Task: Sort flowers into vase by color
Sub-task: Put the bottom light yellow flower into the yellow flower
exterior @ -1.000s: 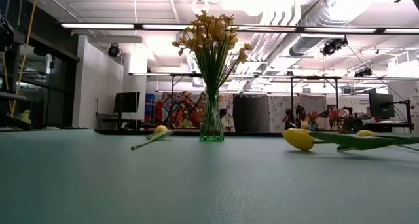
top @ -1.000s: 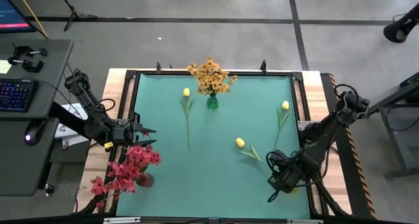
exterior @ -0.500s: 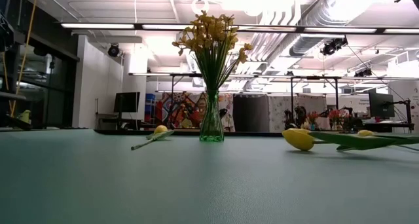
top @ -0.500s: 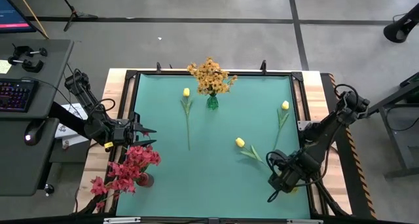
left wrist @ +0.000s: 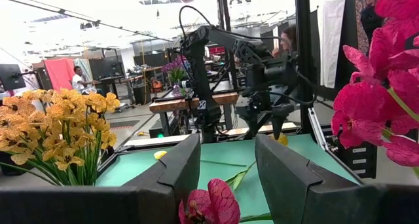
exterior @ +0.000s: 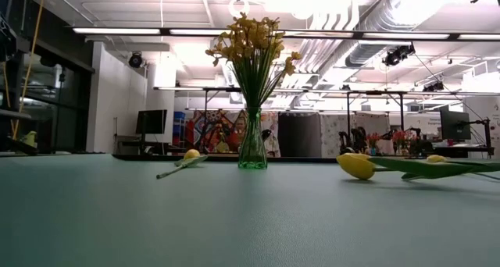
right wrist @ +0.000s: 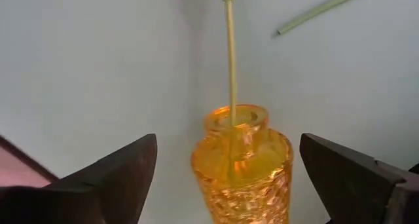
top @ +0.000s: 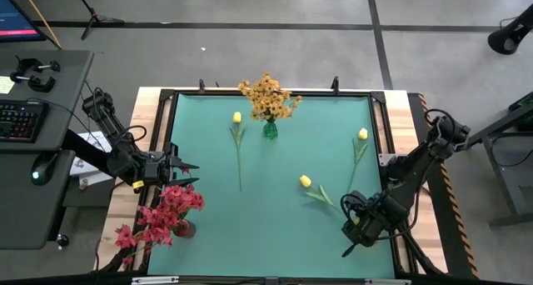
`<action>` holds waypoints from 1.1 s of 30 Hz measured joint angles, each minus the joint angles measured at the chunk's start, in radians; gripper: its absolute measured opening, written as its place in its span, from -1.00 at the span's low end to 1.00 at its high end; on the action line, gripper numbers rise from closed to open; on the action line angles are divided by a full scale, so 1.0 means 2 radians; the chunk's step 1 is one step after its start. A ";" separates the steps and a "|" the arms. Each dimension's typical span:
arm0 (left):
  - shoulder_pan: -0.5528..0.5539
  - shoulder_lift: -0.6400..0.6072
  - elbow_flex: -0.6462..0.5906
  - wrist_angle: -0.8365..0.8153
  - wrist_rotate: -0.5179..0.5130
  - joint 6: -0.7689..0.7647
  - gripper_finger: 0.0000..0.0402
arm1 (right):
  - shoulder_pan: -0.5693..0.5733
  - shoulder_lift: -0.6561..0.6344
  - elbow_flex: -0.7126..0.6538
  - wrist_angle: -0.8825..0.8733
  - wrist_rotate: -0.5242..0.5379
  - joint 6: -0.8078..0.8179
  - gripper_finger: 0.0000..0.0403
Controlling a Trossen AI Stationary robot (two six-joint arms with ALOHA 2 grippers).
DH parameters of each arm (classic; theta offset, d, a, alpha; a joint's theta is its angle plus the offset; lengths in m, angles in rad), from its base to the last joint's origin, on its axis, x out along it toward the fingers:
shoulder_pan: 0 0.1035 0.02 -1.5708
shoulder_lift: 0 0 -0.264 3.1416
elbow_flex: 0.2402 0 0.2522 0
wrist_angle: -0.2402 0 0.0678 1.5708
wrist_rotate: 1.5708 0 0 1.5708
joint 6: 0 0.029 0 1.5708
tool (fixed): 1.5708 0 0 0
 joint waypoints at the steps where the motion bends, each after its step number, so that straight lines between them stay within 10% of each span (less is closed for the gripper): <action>1: 0.000 0.000 0.000 0.000 0.000 0.000 -0.32 | 0.000 0.000 -0.004 0.001 -0.003 0.000 0.80; 27: 0.000 0.000 0.000 0.000 0.000 0.000 -0.32 | -0.005 0.000 -0.141 0.186 -0.047 -0.017 0.78; 33: 0.000 0.000 0.000 0.000 0.000 0.000 -0.32 | -0.005 0.000 -0.152 0.195 -0.049 -0.017 0.51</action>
